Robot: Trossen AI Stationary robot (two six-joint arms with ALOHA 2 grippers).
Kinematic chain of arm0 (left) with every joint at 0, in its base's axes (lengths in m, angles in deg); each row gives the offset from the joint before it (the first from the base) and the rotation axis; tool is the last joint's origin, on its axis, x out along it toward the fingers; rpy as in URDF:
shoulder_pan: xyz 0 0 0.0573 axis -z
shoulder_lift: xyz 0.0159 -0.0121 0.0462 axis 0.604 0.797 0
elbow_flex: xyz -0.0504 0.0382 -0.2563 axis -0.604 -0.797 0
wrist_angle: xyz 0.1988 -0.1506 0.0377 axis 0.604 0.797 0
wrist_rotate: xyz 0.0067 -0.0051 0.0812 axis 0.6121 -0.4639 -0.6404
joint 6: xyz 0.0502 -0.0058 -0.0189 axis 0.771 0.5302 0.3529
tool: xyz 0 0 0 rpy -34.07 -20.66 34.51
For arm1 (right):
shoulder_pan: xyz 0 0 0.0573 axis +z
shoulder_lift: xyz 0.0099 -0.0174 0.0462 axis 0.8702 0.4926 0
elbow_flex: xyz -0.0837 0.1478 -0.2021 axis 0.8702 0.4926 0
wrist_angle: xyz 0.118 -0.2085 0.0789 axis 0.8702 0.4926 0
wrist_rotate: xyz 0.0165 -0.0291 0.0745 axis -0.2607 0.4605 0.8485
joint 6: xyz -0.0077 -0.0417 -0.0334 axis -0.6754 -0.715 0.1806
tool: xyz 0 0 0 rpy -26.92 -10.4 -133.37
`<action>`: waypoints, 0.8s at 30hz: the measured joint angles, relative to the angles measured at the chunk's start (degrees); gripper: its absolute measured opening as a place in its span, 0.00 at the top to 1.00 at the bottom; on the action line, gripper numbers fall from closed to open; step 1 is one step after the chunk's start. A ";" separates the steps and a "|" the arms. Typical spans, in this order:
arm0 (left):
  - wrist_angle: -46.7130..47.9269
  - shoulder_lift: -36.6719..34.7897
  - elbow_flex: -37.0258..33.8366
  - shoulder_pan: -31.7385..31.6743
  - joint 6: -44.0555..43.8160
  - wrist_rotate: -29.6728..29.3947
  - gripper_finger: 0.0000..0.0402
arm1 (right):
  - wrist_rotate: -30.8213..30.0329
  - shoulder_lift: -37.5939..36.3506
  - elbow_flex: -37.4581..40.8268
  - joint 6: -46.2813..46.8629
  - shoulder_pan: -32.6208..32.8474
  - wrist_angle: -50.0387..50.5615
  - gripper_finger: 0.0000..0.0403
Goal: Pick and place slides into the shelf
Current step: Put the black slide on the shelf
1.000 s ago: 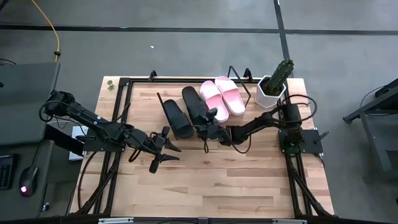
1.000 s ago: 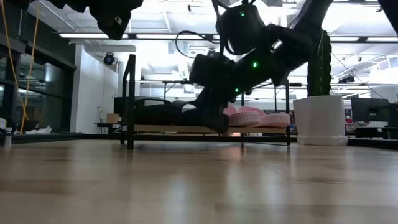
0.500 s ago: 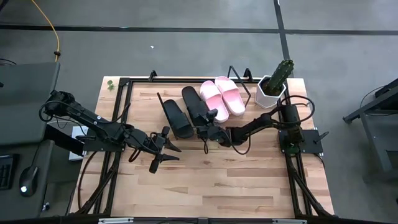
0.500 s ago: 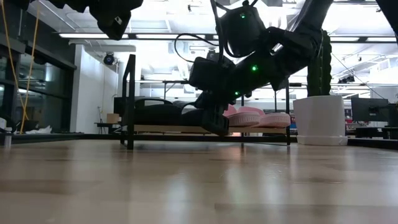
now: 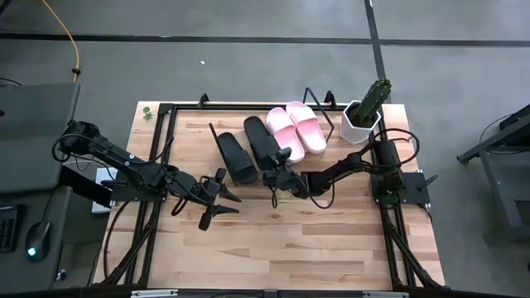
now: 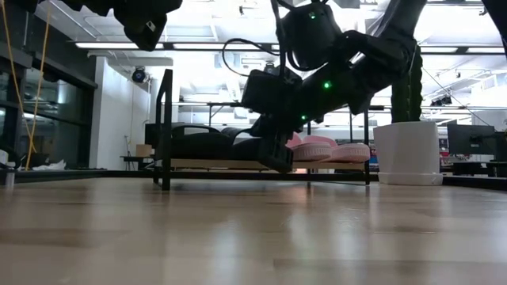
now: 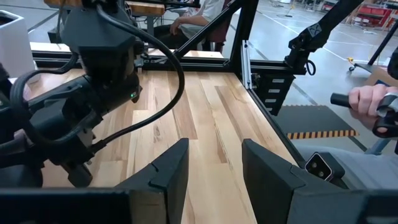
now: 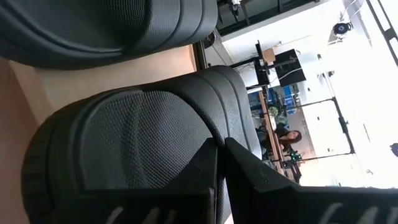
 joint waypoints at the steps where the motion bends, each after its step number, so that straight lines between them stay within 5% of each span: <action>1: 0.00 0.00 0.00 0.00 0.00 0.00 0.67 | -0.45 0.00 0.00 0.00 0.22 -0.01 1.00; 24: 0.00 0.00 0.00 0.01 0.00 0.00 0.67 | 0.17 0.00 0.00 0.74 1.34 1.14 0.97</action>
